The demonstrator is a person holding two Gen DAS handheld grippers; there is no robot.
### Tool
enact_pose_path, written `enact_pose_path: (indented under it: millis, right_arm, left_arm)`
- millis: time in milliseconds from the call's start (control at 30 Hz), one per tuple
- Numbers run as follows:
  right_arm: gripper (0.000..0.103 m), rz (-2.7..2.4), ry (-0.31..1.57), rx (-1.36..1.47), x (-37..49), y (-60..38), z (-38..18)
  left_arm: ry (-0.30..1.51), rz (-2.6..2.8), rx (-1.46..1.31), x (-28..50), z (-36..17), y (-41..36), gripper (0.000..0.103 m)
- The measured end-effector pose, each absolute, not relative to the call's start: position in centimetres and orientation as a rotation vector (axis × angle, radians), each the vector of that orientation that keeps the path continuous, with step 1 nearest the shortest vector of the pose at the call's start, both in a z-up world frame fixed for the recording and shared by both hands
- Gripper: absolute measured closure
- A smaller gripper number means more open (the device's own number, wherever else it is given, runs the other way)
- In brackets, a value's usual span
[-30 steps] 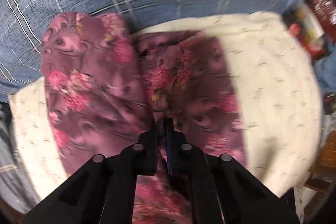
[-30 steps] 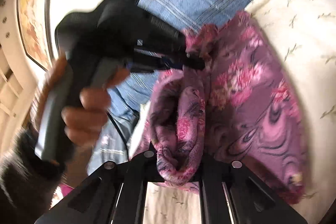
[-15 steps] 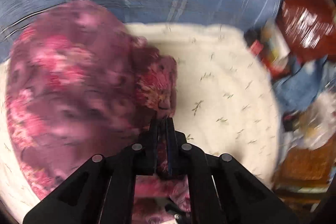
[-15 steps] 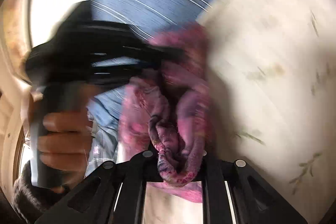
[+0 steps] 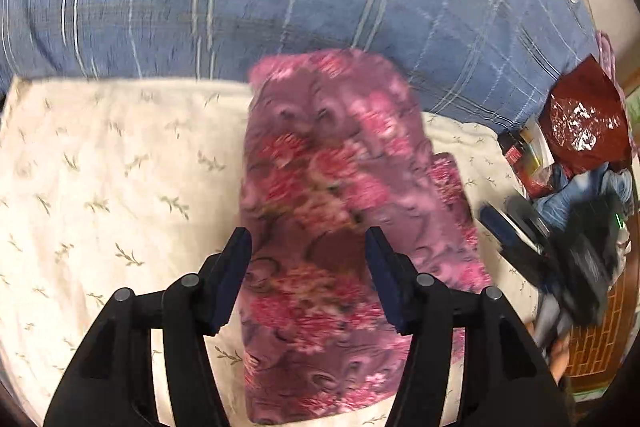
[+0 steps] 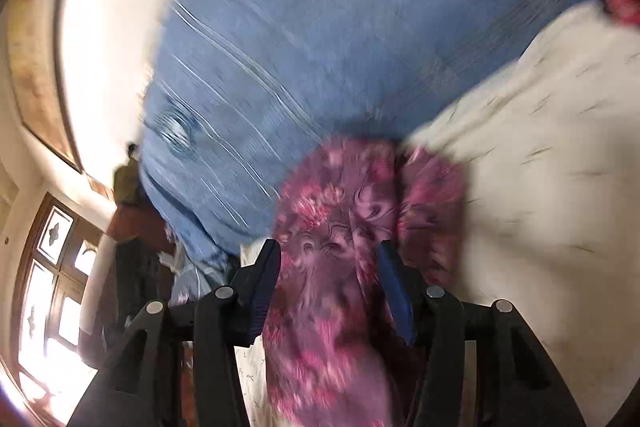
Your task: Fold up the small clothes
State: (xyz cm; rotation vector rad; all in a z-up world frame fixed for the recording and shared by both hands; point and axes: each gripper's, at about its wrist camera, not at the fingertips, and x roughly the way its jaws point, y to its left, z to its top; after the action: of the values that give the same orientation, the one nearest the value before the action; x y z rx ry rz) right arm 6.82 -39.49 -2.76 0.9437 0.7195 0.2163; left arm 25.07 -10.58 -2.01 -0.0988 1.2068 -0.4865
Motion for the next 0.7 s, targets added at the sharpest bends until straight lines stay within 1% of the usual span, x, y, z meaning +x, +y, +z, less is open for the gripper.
enact_pose_path:
  millis: [133, 167, 200, 233, 267, 367, 400, 433, 467, 567, 633, 700]
  right_arm:
    - [0.050, 0.084, 0.878, 0.901, 12.0, -38.1, -6.1]
    - [0.052, 0.105, 0.889, 0.915, 12.9, -37.9, -6.7]
    - [0.076, 0.122, 0.881, 0.913, 13.3, -37.7, -6.5]
    - [0.097, 0.160, 0.865, 0.902, 13.4, -37.5, -6.0]
    - [0.094, 0.231, 0.843, 0.897, 13.7, -37.3, -5.3]
    - [0.095, 0.238, 0.698, 0.809, 11.3, -37.9, -1.9]
    - [0.095, 0.220, 0.675, 0.801, 10.7, -38.3, -1.5]
    - [0.095, 0.192, 0.658, 0.801, 10.3, -39.1, -1.6]
    - [0.095, 0.151, 0.672, 0.804, 10.2, -39.9, -2.5]
    - [0.094, 0.052, 0.890, 0.771, 11.4, -40.3, -6.8]
    - [0.088, 0.045, 0.855, 0.757, 10.3, -40.0, -6.1]
    - [0.088, 0.052, 0.770, 0.703, 8.6, -39.5, -3.5]
  left_arm:
    - [1.212, -0.500, -0.126, 25.5, -3.6, -9.7, 0.046]
    - [1.212, -0.503, -0.140, 25.7, -3.9, -9.4, 0.046]
    - [1.214, -0.505, -0.150, 25.8, -4.0, -9.3, 0.046]
    - [1.211, -0.510, -0.168, 26.0, -4.1, -9.0, 0.046]
    - [1.206, -0.510, -0.181, 26.0, -4.1, -8.8, 0.046]
    - [1.180, -0.507, -0.173, 25.7, -4.0, -9.0, 0.046]
    - [1.170, -0.505, -0.157, 25.6, -4.1, -9.2, 0.043]
    - [1.165, -0.504, -0.144, 25.5, -4.3, -9.5, 0.037]
    - [1.165, -0.500, -0.132, 25.5, -4.7, -10.1, 0.036]
    - [1.187, -0.490, -0.099, 25.3, -5.4, -11.4, 0.036]
    - [1.161, -0.478, -0.060, 24.8, -5.0, -12.0, 0.036]
    - [1.137, -0.458, -0.016, 24.1, -4.5, -12.4, 0.036]
